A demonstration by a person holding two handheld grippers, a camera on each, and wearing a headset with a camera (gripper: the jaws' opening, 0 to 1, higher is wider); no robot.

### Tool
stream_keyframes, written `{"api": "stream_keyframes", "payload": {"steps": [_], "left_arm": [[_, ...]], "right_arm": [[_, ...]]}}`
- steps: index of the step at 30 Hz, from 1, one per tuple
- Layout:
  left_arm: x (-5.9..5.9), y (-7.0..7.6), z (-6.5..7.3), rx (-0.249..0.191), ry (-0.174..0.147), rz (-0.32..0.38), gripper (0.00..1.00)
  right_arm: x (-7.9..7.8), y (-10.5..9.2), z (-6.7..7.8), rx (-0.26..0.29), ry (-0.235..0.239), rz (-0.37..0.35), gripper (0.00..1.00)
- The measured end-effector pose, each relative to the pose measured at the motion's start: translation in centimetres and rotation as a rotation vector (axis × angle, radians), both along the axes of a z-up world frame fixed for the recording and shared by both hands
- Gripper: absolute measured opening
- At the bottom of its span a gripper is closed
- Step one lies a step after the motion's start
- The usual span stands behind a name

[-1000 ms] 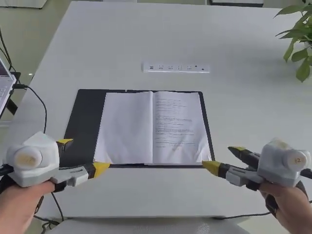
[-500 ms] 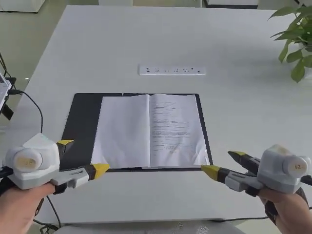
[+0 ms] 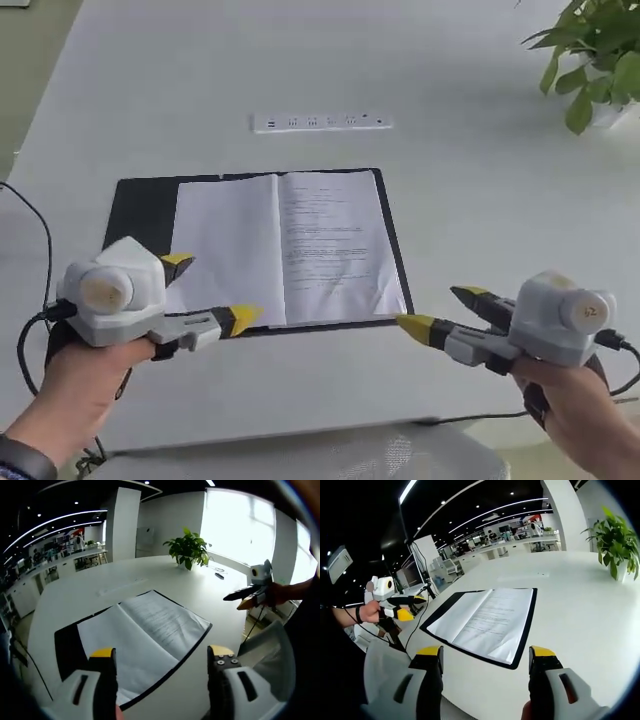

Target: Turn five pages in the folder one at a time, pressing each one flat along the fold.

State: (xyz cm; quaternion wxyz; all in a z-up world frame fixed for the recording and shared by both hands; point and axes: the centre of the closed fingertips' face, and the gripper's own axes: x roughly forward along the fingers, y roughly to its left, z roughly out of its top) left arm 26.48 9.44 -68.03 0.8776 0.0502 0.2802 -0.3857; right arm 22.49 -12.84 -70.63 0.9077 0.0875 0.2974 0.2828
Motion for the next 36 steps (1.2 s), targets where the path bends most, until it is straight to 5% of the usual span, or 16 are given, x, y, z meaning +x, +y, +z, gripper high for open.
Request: {"api": "stream_keyframes", "payload": {"steps": [15,36], "left_arm": [[0.3,-9.0,-1.5,-0.010,0.016,-0.169,0.70],[1.9,-18.4,-8.2,0.059,0.060,-0.318,0.64]], "right_arm": [[-0.4,-1.1,-0.5,0.007,0.018,-0.022,0.68],[-1.6,-2.5,-1.6,0.034,0.049,-0.030,0.68]]}}
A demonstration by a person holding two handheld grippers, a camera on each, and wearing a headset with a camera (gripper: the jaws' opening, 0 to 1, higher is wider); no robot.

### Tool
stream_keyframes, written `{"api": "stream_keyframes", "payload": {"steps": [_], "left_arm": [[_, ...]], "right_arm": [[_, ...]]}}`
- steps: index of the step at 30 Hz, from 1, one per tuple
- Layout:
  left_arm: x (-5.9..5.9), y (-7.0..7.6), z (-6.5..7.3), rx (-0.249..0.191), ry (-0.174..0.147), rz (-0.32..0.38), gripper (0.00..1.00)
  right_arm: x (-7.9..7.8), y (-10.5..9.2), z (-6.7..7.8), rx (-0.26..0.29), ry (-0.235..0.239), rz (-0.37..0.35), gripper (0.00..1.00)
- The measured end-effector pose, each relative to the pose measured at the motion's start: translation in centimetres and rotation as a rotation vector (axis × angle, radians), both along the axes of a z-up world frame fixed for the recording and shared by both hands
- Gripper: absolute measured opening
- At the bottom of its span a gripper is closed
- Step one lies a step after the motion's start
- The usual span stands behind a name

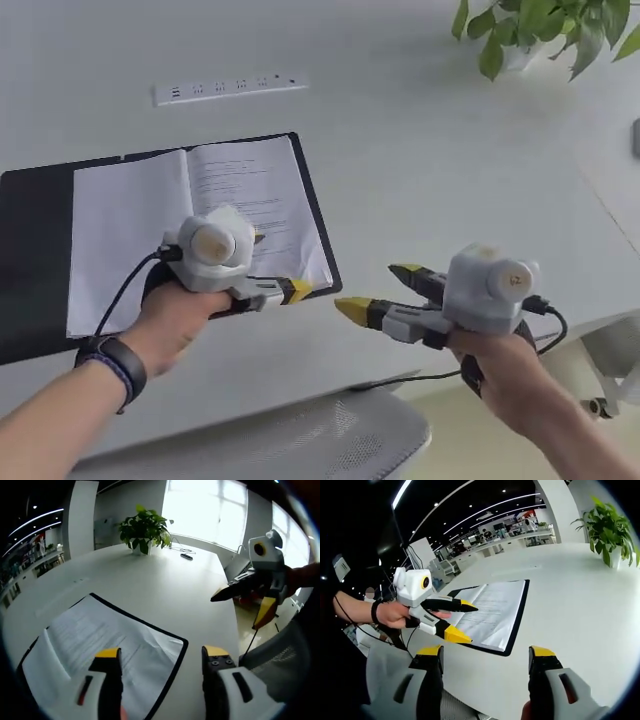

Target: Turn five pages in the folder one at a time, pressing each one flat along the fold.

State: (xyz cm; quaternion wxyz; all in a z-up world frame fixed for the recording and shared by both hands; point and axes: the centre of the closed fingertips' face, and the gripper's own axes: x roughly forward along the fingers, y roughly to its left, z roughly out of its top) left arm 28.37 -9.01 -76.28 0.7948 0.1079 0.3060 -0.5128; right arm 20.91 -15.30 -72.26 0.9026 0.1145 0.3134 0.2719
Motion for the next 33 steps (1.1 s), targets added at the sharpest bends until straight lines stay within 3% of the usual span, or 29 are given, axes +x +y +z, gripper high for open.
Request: {"api": "stream_keyframes", "payload": {"steps": [10,14,17,19,21,23,28,33], "left_arm": [[0.0,-1.5,-2.8,0.055,0.017,-0.021,0.60],[0.6,-1.8,-3.3,0.046,0.027,0.012,0.59],[1.0,-2.2,-3.1,-0.001,0.047,0.057,0.59],[1.4,-2.0,-3.6,0.032,0.023,0.063,0.56],[1.4,-2.0,-4.3,0.042,0.024,0.065,0.53],[1.5,-1.8,-4.3,0.070,-0.019,0.051,0.51],[1.3,-1.6,-4.5,0.076,-0.072,0.025,0.48],[1.6,-1.5,-4.5,0.072,-0.083,0.033,0.45]], "right_arm": [[0.7,-0.4,-0.5,0.015,0.017,0.002,0.67],[1.3,-0.2,-0.8,0.018,0.024,0.010,0.66],[1.8,0.1,-0.9,0.025,0.026,0.018,0.66],[2.1,0.3,-1.0,0.027,0.027,0.023,0.65],[2.4,0.6,-1.0,0.029,0.027,0.029,0.65],[2.7,0.8,-1.0,0.032,0.028,0.037,0.65],[3.5,1.3,-1.2,0.043,0.031,0.052,0.63],[4.8,2.2,-1.7,0.070,0.038,0.066,0.61]]}}
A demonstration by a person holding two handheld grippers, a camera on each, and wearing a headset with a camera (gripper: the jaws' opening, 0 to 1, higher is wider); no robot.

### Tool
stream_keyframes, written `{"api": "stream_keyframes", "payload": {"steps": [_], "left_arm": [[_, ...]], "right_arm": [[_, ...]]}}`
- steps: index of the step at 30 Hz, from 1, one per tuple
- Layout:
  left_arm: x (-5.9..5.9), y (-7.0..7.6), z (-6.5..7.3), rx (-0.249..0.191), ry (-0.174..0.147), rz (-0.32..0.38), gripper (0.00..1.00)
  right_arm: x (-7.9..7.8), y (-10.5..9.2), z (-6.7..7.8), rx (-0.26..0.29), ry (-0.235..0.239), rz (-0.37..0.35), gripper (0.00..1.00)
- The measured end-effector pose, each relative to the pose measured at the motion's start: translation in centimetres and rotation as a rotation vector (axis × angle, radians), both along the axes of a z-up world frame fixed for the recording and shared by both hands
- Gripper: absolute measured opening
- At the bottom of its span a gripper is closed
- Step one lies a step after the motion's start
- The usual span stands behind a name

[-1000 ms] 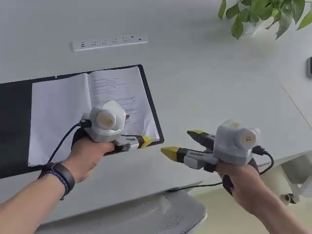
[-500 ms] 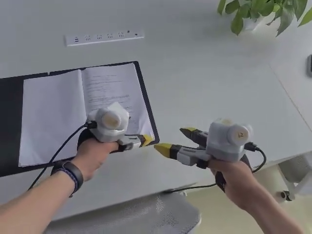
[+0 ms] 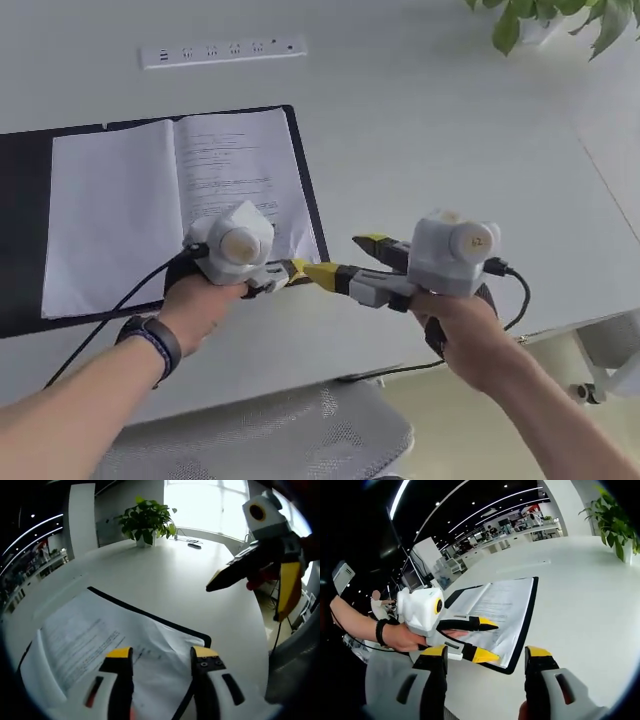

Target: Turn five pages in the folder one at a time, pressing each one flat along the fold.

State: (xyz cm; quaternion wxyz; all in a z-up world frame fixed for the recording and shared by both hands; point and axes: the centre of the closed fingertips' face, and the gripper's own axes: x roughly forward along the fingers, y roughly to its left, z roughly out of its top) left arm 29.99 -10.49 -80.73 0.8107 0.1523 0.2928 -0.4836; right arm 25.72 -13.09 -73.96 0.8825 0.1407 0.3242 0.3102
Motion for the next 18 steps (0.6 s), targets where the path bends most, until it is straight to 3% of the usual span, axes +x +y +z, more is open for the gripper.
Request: {"api": "stream_keyframes", "payload": {"steps": [12,18], "left_arm": [[0.2,0.3,0.4,-0.021,-0.022,0.014,0.39],[0.5,0.5,0.6,-0.028,-0.022,0.027,0.33]], "right_arm": [[2.9,2.2,-1.9,0.033,0.030,0.044,0.56],[3.2,2.7,-3.0,0.048,0.057,0.056,0.55]]}}
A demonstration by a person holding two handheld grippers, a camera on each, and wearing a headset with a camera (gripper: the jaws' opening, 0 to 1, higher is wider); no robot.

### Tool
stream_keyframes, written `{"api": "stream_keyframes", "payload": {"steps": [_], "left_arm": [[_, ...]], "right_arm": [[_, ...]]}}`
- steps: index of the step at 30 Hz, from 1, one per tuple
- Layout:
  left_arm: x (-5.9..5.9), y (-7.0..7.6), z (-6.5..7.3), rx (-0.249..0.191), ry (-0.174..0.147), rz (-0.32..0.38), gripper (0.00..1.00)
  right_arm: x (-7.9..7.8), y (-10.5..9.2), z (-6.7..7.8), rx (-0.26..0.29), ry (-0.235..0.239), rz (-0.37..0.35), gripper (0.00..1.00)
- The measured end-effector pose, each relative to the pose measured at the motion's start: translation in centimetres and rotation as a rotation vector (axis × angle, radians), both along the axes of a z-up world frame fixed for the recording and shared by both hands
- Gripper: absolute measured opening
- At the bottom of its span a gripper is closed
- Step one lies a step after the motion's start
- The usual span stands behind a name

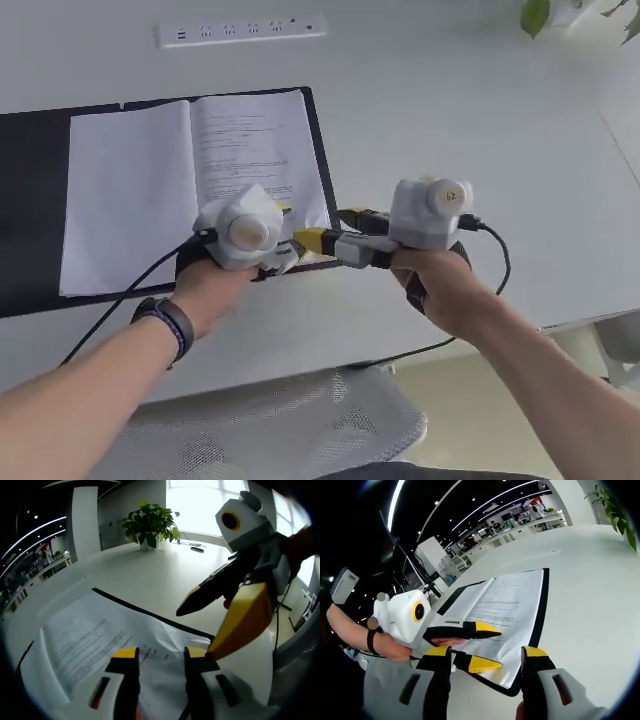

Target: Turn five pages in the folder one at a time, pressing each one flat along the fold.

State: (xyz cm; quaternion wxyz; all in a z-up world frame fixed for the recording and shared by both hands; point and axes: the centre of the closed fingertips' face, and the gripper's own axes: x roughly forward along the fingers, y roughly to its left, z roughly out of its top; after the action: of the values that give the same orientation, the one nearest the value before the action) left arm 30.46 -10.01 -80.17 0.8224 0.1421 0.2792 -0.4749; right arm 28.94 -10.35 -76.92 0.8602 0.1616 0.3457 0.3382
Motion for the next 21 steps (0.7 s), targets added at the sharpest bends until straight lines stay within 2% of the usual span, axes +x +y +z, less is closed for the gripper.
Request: {"api": "stream_keyframes", "payload": {"steps": [5,13,21], "left_arm": [[0.1,0.1,0.1,-0.002,-0.001,0.003,0.31],[0.3,0.1,0.0,-0.005,-0.005,0.005,0.31],[0.6,0.2,0.1,-0.005,-0.004,0.010,0.29]], "right_arm": [[0.5,-0.2,-0.7,0.013,0.016,-0.014,0.54],[1.8,0.0,-1.1,0.033,0.025,-0.021,0.53],[2.5,0.3,-1.4,0.040,0.035,-0.008,0.53]]}}
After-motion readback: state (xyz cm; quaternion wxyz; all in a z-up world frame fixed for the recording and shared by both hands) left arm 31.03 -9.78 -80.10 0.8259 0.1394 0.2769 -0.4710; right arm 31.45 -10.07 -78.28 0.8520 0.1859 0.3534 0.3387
